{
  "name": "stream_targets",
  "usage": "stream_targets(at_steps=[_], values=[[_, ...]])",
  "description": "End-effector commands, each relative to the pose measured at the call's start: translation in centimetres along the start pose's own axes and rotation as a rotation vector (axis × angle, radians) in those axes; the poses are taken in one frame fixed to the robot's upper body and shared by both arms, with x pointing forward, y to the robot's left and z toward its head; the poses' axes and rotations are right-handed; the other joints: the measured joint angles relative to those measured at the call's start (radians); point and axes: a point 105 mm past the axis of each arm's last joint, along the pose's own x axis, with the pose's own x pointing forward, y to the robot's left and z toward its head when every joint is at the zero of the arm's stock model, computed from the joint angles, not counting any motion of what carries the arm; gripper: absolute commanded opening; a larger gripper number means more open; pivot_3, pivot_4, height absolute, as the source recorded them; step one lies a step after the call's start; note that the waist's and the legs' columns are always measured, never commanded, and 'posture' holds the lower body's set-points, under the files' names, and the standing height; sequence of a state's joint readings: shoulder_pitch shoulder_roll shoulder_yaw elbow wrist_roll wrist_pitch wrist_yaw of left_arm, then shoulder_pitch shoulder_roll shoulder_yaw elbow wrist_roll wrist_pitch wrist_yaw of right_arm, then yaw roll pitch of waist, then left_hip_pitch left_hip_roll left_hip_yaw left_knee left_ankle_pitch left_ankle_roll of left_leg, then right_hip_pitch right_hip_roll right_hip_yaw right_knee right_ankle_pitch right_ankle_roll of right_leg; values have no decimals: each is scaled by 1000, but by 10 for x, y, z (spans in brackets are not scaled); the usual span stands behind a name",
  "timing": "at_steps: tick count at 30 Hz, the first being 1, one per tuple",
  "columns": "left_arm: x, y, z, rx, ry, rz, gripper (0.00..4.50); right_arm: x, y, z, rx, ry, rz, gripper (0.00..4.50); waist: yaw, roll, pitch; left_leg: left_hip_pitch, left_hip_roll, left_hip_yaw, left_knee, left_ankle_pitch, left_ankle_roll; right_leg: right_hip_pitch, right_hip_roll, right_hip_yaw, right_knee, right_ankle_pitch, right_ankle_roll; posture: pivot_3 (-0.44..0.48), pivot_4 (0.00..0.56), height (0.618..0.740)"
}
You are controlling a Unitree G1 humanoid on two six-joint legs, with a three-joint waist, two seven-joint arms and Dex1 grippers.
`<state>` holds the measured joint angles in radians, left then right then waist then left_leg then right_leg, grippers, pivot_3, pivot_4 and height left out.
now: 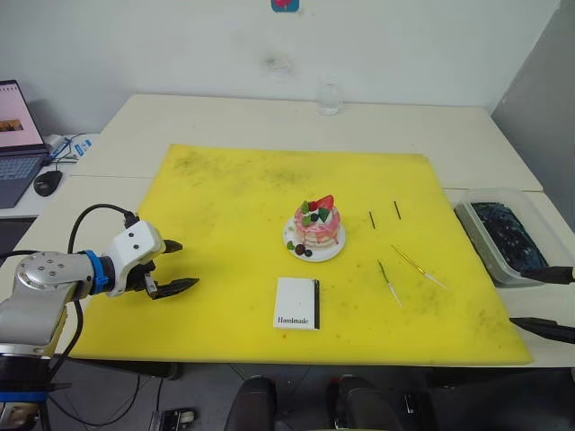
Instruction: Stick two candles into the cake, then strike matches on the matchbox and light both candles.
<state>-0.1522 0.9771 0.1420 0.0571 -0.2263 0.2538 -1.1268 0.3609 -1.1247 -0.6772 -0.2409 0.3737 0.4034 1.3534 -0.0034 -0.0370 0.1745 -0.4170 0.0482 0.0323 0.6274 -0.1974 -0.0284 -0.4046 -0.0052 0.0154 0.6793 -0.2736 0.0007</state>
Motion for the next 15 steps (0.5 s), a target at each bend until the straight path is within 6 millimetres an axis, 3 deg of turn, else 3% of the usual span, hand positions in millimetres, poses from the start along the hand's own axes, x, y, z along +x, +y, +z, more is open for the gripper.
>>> stream_targets(at_steps=[1, 15], values=[[-2, 2, 10, 30, -14, -3, 4464, -4, -4, 10, -47, -5, -26, 4500, 0, 0, 0, 0, 0, 0, 0, 0, 0, 0, 0, 0, 0, 0, 0, 0, 150, 740], [-3, 2, 5, 16, -20, 5, 4464, 1, -6, 17, -68, -37, -46, 4500, 0, 0, 0, 0, 0, 0, 0, 0, 0, 0, 0, 0, 0, 0, 0, 0, 150, 740]])
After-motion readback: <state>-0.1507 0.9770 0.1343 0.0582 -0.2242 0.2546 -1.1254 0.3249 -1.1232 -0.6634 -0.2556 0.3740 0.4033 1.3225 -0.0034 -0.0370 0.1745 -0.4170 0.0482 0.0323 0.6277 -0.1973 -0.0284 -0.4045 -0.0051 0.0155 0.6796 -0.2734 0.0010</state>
